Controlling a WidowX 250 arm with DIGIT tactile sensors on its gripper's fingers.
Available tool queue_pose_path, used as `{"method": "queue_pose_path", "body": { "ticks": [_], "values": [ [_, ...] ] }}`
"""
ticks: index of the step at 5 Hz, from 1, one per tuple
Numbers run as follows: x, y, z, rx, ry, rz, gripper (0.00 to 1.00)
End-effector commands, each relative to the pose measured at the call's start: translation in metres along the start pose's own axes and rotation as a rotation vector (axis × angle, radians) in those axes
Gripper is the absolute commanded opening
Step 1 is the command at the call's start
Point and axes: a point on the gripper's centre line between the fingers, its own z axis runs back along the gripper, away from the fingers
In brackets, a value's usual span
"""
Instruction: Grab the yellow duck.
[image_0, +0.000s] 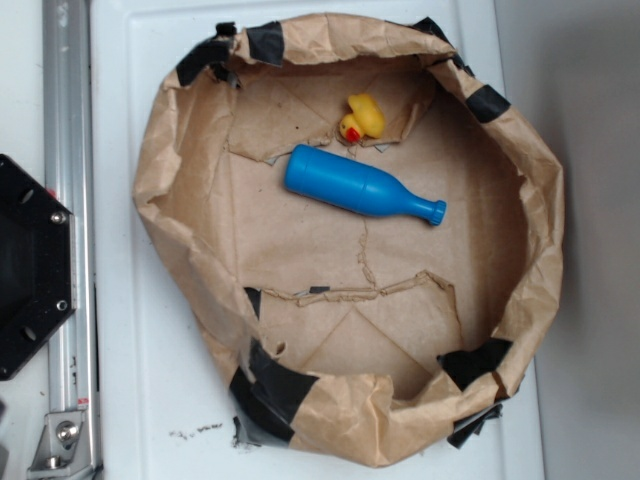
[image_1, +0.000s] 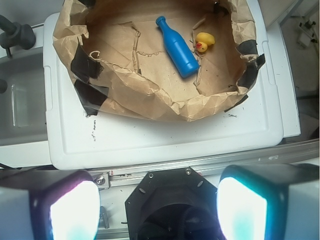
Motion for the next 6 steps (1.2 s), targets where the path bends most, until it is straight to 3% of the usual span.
{"method": "queue_pose_path", "body": {
  "ticks": [1, 2, 4, 5, 6],
  "values": [
    [0.000, 0.000, 0.000, 0.000, 0.000, 0.000, 1.00],
    [0.049, 0.013, -0.022, 0.071, -0.133, 0.033, 1.00],
    [0.115, 0.023, -0.072, -0.003, -0.261, 0.245, 1.00],
    [0.135, 0.030, -0.113, 0.002, -0.292, 0.242, 1.00],
    [0.148, 0.044, -0.145, -0.002, -0.280, 0.251, 1.00]
  ]
}}
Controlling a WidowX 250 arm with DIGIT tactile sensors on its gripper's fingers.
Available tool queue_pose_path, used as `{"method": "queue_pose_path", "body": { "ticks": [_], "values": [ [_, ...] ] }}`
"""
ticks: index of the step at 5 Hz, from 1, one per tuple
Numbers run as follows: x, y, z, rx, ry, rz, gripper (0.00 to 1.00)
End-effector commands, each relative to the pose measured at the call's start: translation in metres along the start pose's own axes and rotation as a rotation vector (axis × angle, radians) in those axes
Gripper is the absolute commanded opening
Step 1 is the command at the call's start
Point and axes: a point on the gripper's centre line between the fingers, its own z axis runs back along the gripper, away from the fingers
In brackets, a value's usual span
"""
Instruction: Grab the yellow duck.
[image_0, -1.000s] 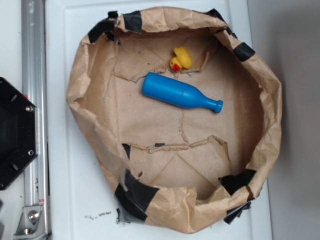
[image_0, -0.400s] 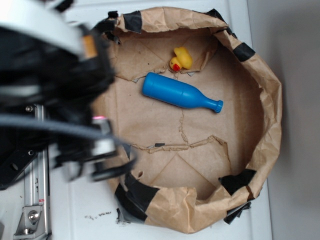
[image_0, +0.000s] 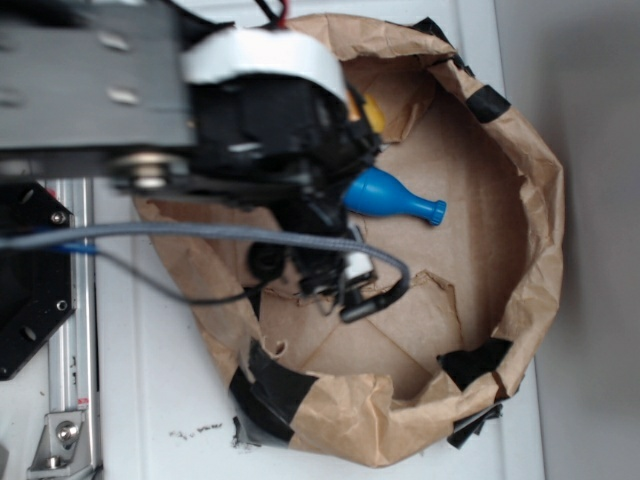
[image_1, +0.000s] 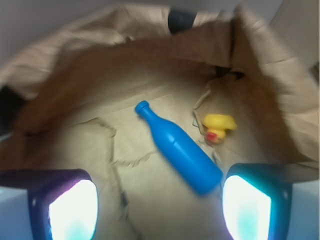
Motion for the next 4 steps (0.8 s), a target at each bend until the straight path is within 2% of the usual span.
{"method": "queue_pose_path", "body": {
  "ticks": [1, 2, 3, 4],
  "values": [
    [0.033, 0.036, -0.044, -0.004, -0.033, 0.032, 1.00],
    [0.038, 0.050, -0.044, 0.035, -0.074, 0.163, 1.00],
    [0.041, 0.047, -0.048, 0.054, -0.035, 0.283, 1.00],
    [0.041, 0.047, -0.048, 0.054, -0.035, 0.283, 1.00]
  ]
}}
